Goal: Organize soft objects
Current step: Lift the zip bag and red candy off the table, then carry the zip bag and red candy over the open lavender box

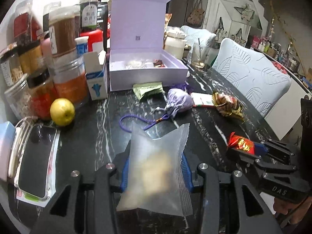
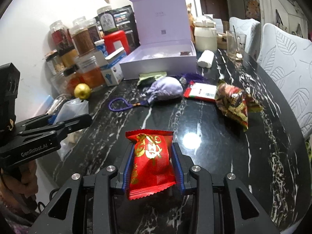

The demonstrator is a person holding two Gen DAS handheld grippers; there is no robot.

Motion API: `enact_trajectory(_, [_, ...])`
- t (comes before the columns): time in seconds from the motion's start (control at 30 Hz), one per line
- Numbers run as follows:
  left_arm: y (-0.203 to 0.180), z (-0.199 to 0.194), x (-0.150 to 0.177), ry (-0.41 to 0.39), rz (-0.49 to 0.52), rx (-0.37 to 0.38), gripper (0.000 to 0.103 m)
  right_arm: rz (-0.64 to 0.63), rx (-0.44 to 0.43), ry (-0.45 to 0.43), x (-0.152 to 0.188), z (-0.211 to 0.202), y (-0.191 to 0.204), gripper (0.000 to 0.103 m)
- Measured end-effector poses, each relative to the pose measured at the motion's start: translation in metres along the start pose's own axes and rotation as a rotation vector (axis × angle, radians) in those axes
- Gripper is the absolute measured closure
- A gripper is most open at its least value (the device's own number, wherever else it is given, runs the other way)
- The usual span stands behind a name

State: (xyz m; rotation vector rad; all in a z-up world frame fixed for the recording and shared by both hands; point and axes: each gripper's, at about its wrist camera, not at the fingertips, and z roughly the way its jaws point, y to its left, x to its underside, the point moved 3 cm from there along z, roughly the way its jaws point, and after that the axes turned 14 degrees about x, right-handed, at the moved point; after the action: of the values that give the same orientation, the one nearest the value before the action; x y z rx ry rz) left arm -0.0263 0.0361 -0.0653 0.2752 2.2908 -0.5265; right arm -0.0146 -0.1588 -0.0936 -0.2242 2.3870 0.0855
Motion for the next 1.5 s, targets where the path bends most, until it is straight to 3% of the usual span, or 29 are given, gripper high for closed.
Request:
enact_trajectory(0.47, [-0.010, -0.003, -0.050, -0.062, 0.049, 0.034, 0.060, -0.022, -0.043, -0.077, -0.038, -0.016, 0.002, 0.067])
enact_trajectory(0.93, [-0.004, -0.009, -0.120, -0.176, 0.102, 0.036, 0.060, -0.041, -0.103, -0.180, -0.108, -0.027, 0.003, 0.067])
enact_trajectory(1.5, [0.013, 0.013, -0.211, -0.280, 0.162, 0.018, 0.060, -0.075, -0.078, -0.311, -0.200, -0.015, -0.009, 0.067])
